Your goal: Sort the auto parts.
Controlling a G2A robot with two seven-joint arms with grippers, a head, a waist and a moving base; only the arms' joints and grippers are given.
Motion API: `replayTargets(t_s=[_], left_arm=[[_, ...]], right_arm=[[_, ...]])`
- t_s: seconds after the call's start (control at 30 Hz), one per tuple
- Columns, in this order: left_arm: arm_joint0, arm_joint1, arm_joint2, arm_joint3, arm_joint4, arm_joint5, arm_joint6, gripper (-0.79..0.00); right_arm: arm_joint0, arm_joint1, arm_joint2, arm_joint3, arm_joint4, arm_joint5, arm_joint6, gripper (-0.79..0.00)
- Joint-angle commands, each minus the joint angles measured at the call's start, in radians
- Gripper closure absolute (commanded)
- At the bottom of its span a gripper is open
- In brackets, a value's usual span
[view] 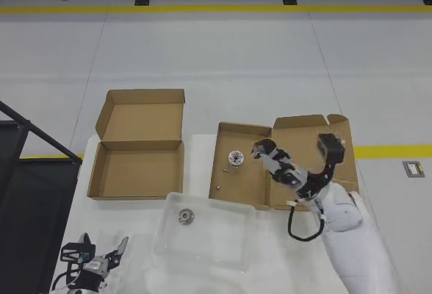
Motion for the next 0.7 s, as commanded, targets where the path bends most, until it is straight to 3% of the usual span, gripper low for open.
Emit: replayTargets(t_s=[0.0,0.2,0.33,0.67], left_arm=[[0.0,0.0,0.0,0.0,0.0,0.0,0.0,-0.785],[0.0,0.0,0.0,0.0,0.0,0.0,0.0,-0.785],[0.0,0.0,0.0,0.0,0.0,0.0,0.0,-0.785],[0.0,0.0,0.0,0.0,0.0,0.0,0.0,-0.785]], right_arm=[[0.03,-0.005,-0.03,0.038,-0.222,0.072,-0.024,0.0],[0.09,-0.019,-0.148,0.142,-0.631,0.301,-0.06,0.0],[0.138,-0.028,-0.199,0.247,-0.664,0.349,-0.02,0.0],[0.138,-0.028,-0.199,0.247,-0.664,0.349,-0.02,0.0]])
